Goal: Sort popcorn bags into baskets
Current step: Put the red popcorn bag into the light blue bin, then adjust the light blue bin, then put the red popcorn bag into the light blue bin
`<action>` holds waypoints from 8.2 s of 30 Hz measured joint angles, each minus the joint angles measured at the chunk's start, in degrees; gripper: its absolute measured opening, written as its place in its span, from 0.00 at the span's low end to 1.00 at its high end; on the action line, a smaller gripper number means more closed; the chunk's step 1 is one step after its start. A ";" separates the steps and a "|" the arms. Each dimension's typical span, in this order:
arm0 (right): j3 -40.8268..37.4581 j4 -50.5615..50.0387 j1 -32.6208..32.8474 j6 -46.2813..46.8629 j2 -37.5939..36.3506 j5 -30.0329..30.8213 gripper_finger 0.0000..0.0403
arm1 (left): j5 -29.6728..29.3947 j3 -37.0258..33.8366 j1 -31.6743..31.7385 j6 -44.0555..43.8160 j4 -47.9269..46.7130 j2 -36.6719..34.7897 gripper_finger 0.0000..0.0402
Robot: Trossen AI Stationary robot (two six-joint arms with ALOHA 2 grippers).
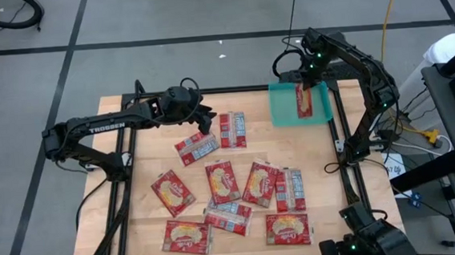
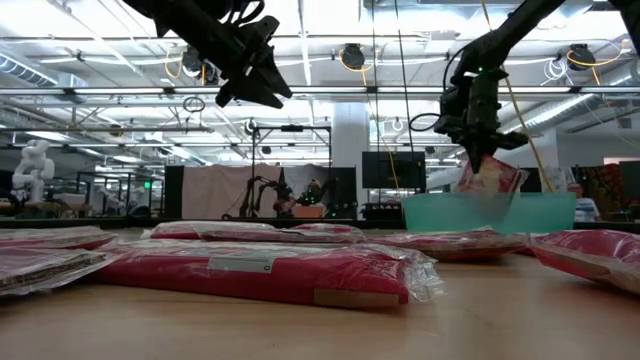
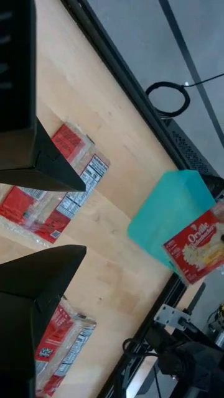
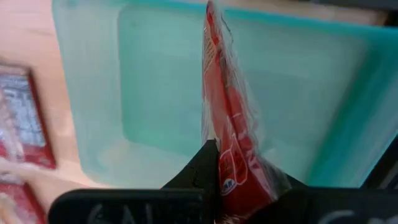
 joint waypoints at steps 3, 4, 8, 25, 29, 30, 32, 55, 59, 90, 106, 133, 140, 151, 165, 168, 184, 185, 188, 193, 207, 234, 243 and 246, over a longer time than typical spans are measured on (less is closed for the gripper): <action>-0.01 0.05 -0.55 0.01 0.00 1.05 0.04 | 0.43 0.00 0.10 -0.10 0.00 0.00 0.38; -0.01 -0.74 -0.79 0.03 0.00 1.05 0.04 | 0.71 0.00 0.10 0.06 0.00 0.00 0.38; -0.03 -2.53 -1.18 -0.83 -0.11 2.56 0.04 | 1.51 0.00 0.08 0.39 0.00 0.00 0.38; -2.02 -2.14 0.84 -0.90 -0.07 7.54 0.13 | 2.43 0.00 2.22 2.50 0.00 0.00 0.38; -2.35 -1.88 1.25 -0.22 -0.07 9.22 0.17 | 2.94 0.00 2.50 2.65 0.00 0.00 0.38; -2.35 -1.66 1.25 0.12 -0.07 9.83 0.19 | 2.94 0.00 2.50 2.84 0.00 0.00 0.38; -2.35 -1.44 1.27 0.50 -0.07 10.06 0.21 | 3.00 0.00 2.50 3.31 0.00 0.00 0.38; -2.35 1.55 8.82 -1.32 -0.07 11.44 0.29 | 4.58 0.00 2.50 3.83 -0.11 0.01 0.38; -3.22 7.63 11.68 0.45 -0.09 11.46 0.21 | 4.55 0.06 2.50 4.36 -0.50 0.99 0.38; -27.06 24.11 12.03 5.81 -0.33 14.00 0.00 | 3.91 0.04 2.61 7.13 0.58 3.98 0.38; -27.22 24.35 11.13 8.07 -10.59 22.16 0.00 | 3.88 0.04 2.61 6.68 0.39 3.98 0.38; -27.12 33.01 12.74 7.48 -0.67 15.79 0.00 | 4.42 0.00 2.61 8.64 -1.81 3.96 0.38; -27.16 30.00 12.61 7.48 -1.75 19.20 0.00 | 4.44 0.00 2.61 8.69 -1.81 3.93 0.38; -27.18 31.29 16.35 11.88 -5.99 15.35 0.00 | 4.50 0.00 2.61 8.48 -1.80 3.93 0.38; -18.70 32.88 24.77 20.84 -6.43 12.07 0.00 | 4.59 0.00 2.61 6.32 -1.79 3.93 0.38; -18.68 32.77 24.57 20.74 -4.69 11.47 0.00 | 4.65 0.00 2.61 6.46 -1.81 3.93 0.38; -18.68 38.22 26.96 25.43 -2.51 5.75 0.00 | 5.05 0.00 2.59 6.12 -5.25 3.93 0.38; -18.68 39.07 27.04 25.73 -2.51 5.60 0.00 | 5.04 0.00 2.59 6.24 -5.22 3.93 0.38; -18.66 40.48 27.41 27.55 -2.51 5.43 0.00 | 5.05 0.00 2.60 6.24 -5.22 3.93 0.38; -18.66 41.91 28.14 28.52 -2.51 5.43 0.00 | 5.05 0.00 2.61 6.22 -5.22 3.93 0.38; -18.66 31.47 27.91 23.99 -15.98 5.32 0.00 | 5.07 -2.02 2.70 -5.64 -9.05 3.91 0.39; -20.67 24.27 43.57 8.84 -32.45 2.73 0.00 | 1.28 1.05 -9.45 -22.74 -17.33 12.73 0.71; -20.67 23.68 47.63 8.62 -33.20 2.62 0.00 | -0.17 6.94 -8.04 -13.93 -10.05 24.56 0.65; -20.67 23.11 47.85 9.47 -33.49 3.50 0.00 | -0.92 10.56 -8.64 -9.15 -10.43 28.09 0.72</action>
